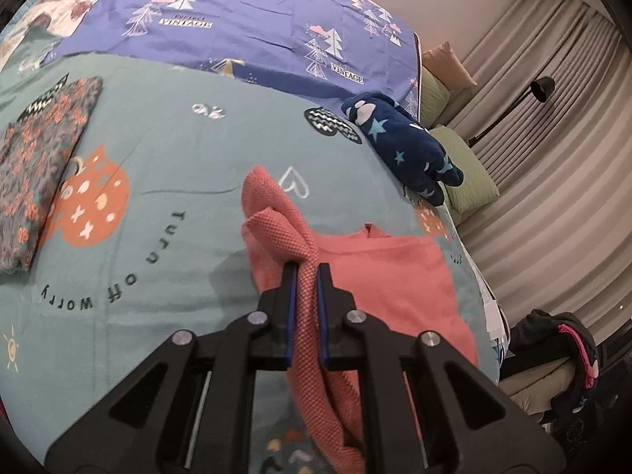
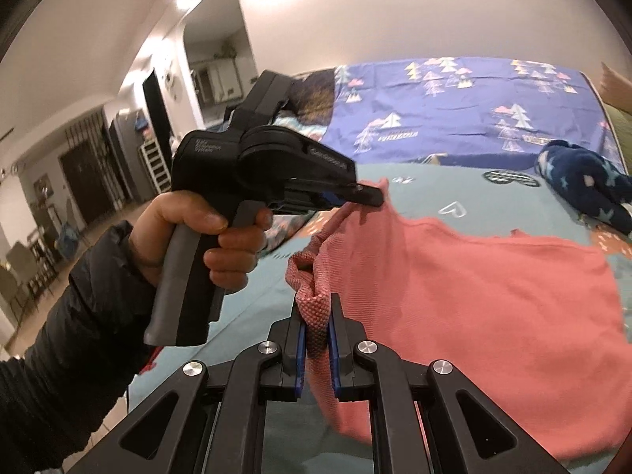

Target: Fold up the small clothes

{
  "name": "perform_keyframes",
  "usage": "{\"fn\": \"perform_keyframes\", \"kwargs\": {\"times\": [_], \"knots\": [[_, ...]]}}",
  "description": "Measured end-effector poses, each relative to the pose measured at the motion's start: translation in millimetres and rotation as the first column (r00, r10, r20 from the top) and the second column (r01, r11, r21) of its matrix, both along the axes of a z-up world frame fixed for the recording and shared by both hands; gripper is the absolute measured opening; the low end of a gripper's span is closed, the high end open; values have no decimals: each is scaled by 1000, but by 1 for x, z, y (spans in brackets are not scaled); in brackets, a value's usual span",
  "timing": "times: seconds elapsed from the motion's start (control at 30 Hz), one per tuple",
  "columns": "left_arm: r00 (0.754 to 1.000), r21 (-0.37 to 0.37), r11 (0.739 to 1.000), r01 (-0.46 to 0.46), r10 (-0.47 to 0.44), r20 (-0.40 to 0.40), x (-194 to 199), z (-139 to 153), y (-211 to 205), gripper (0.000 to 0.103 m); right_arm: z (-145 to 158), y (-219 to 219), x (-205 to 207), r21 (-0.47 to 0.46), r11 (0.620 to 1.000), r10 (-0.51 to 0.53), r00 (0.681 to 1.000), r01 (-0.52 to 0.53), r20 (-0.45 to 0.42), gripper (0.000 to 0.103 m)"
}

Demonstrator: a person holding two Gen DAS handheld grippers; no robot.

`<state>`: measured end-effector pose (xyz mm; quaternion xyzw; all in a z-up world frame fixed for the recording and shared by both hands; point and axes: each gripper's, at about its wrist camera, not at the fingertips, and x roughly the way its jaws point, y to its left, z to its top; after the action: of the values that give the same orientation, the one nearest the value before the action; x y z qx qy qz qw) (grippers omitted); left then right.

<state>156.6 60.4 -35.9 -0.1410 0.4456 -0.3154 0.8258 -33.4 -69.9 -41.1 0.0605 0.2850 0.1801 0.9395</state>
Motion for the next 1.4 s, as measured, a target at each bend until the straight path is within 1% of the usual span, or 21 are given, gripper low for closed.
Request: {"fn": "perform_keyframes", "kwargs": {"times": [0.23,0.3,0.47,0.53,0.7,0.87,0.97,1.03,1.1,1.2,1.23,1.27,1.3,1.33,1.37,1.4], "knots": [[998,38,999,32,-34,53,-10,30,-46,8,9,-50,-10,79,995,-66,997,62,47,7],[997,50,998,43,-46,65,-13,38,-62,8,12,-62,-20,105,991,-89,994,82,62,7],[990,95,992,88,-98,106,-23,56,-111,8,17,-97,-34,156,978,-151,985,136,88,7],[987,111,987,112,-124,106,-25,58,-133,8,17,-117,-40,180,969,-188,978,170,87,7],[978,149,974,169,-184,94,-30,52,-186,8,8,-160,-54,236,938,-275,960,256,52,7],[972,194,957,218,-231,50,-34,32,-238,6,-8,-194,-65,271,906,-332,943,325,-19,7],[965,218,944,248,-260,24,-39,19,-258,6,-20,-210,-70,287,887,-358,931,361,-66,7],[963,242,936,256,-270,23,-42,14,-266,6,-28,-219,-70,308,875,-363,927,374,-96,7],[960,266,926,267,-281,16,-44,7,-271,6,-34,-224,-69,321,870,-356,927,376,-121,7],[960,287,920,267,-280,4,-48,4,-270,6,-42,-225,-68,326,871,-337,930,368,-150,7],[961,296,918,262,-277,11,-48,5,-269,14,-46,-224,-69,325,872,-332,930,367,-160,7],[962,315,916,250,-273,27,-49,6,-268,31,-48,-224,-68,325,872,-328,930,366,-167,7],[965,341,913,225,-257,52,-51,8,-266,42,-50,-225,-69,330,871,-321,930,364,-178,7],[967,359,911,204,-245,70,-52,10,-266,57,-53,-226,-68,334,870,-316,930,362,-186,7],[966,384,905,183,-237,98,-54,12,-266,59,-55,-226,-68,339,869,-309,931,360,-197,7],[965,400,899,179,-239,105,-54,13,-267,60,-57,-227,-68,343,868,-305,930,360,-204,7]]}}
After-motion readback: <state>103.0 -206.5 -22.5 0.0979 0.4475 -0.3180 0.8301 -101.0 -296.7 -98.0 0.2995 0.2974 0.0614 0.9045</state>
